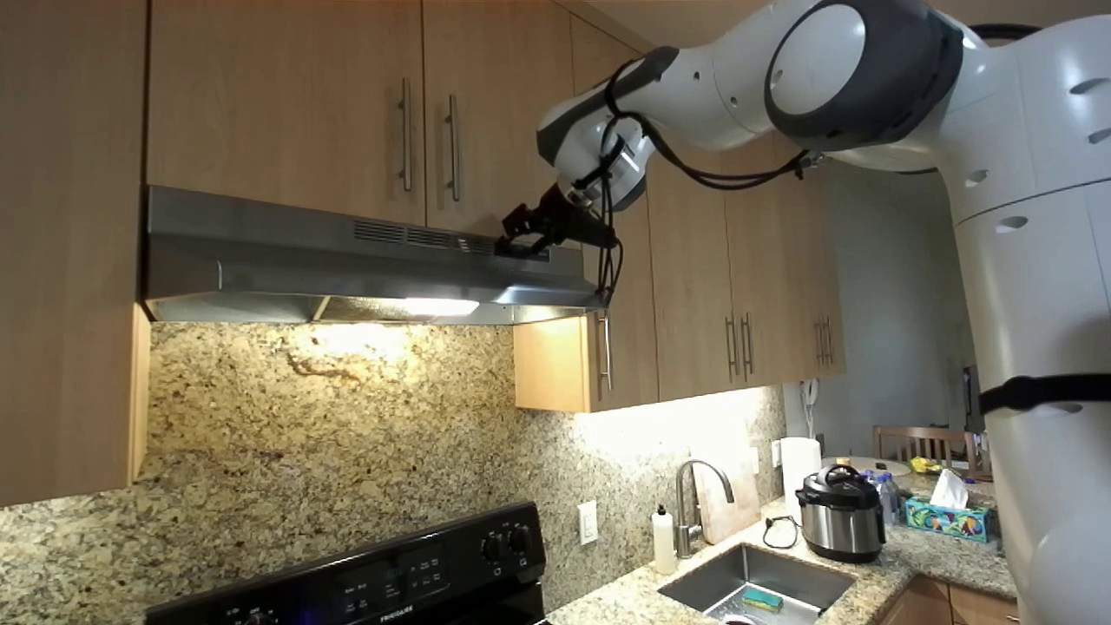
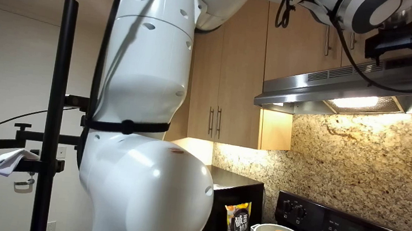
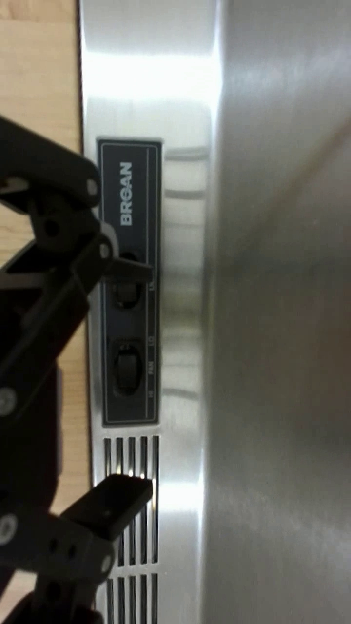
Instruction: Turn on the stove light
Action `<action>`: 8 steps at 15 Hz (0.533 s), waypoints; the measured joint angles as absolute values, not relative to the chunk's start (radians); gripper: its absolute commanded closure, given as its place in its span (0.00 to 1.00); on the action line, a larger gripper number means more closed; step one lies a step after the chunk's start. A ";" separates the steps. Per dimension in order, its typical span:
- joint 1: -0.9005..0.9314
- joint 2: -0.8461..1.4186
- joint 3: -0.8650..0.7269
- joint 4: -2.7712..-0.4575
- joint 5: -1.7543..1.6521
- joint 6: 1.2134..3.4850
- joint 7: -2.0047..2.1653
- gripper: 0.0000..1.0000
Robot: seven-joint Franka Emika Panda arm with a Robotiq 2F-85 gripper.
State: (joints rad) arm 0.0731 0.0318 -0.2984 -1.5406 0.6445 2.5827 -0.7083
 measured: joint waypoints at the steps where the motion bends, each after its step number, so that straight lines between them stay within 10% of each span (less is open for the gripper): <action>1: 0.073 0.019 -0.299 -1.558 0.629 2.591 -0.696 0.00; 8: -0.014 -0.075 -0.209 -1.677 0.462 2.594 -0.608 0.00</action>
